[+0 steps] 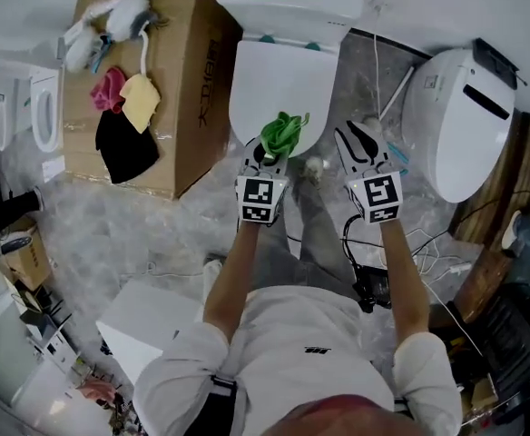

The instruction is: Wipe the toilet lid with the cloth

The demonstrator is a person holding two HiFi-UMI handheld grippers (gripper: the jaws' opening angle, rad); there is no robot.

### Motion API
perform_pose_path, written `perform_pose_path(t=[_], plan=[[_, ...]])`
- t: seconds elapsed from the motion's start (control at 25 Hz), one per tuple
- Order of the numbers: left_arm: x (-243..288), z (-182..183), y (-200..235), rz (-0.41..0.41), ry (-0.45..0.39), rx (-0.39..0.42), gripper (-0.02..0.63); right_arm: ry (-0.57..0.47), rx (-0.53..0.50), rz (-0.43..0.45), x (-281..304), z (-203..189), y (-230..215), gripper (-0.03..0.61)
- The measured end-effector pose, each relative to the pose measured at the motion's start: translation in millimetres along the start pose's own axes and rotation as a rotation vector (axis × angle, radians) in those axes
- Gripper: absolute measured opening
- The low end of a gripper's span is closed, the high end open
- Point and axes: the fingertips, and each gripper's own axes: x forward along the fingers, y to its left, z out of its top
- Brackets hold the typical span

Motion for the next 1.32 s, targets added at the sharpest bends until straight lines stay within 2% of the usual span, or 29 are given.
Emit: perform_pose_path(t=[0.28, 0.56, 0.68, 0.96, 1.32], plan=[[-57, 92, -16, -0.01, -0.11, 0.071, 0.087, -0.075, -0.013, -0.024, -63, 71, 18, 0.112], [-104, 154, -39, -0.03, -0.179, 0.179, 0.087, -0.158, -0.06, -0.047, -107, 134, 40, 0.112], [-120, 176, -40, -0.018, -0.217, 0.198, 0.087, -0.201, -0.066, -0.047, -121, 154, 46, 0.113], [-141, 201, -45, -0.001, -0.266, 0.216, 0.087, -0.241, -0.066, -0.026, -139, 167, 53, 0.114], [-163, 210, -54, 0.016, -0.294, 0.212, 0.087, -0.28, -0.073, -0.01, -151, 182, 60, 0.115]])
